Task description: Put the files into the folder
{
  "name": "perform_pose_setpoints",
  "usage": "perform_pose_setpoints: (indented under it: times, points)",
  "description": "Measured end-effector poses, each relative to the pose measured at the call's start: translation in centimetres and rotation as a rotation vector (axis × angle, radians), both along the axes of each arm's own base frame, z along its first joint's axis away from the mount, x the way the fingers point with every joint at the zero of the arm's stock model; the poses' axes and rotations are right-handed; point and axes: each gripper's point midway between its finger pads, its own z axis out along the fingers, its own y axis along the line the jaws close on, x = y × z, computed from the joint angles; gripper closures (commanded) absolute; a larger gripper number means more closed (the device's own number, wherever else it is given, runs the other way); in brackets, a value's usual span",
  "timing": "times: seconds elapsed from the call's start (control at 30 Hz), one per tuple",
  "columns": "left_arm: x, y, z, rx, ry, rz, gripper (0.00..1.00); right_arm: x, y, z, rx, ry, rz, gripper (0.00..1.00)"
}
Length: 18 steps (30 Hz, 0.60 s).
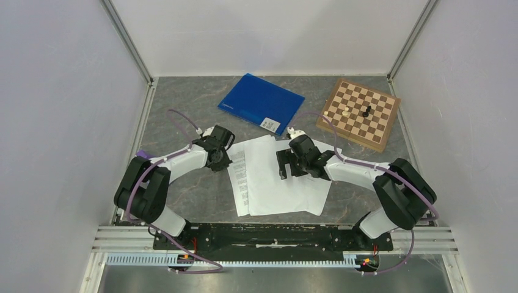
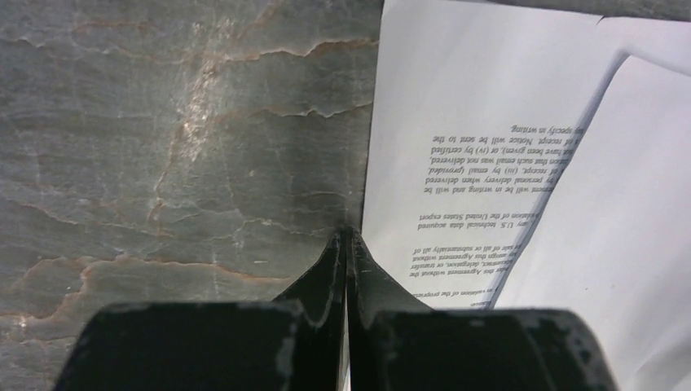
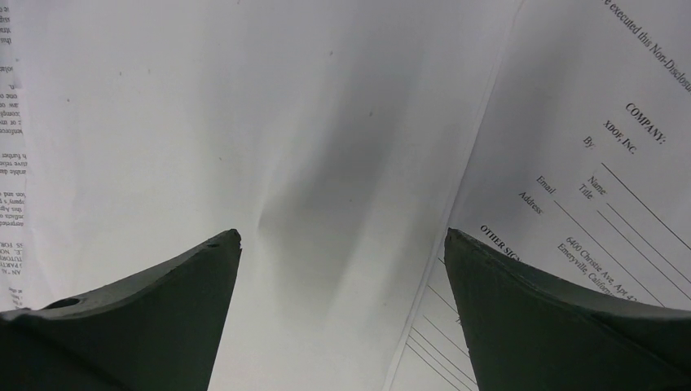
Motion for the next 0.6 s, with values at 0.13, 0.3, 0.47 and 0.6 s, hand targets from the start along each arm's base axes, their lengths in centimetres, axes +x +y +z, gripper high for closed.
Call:
perform_pose_setpoints:
  times: [0.13,0.3,0.47,0.6]
  points:
    - [0.6,-0.5,0.0,-0.012,-0.006,-0.004,0.98,0.0,0.4,-0.3,0.014,0.008,0.008,0.01]
    - [1.1,-1.4,0.0,-0.019,-0.008,-0.023,0.98,0.1,1.7,0.2,0.063,-0.001,0.025,0.01]
    - [1.4,-2.5,0.1,-0.023,-0.013,-0.047,0.98,-0.4,2.3,0.1,0.061,-0.002,0.046,0.01]
    - [1.4,-2.5,0.1,-0.020,-0.013,-0.047,0.98,0.9,0.7,0.1,0.054,-0.014,-0.015,0.01]
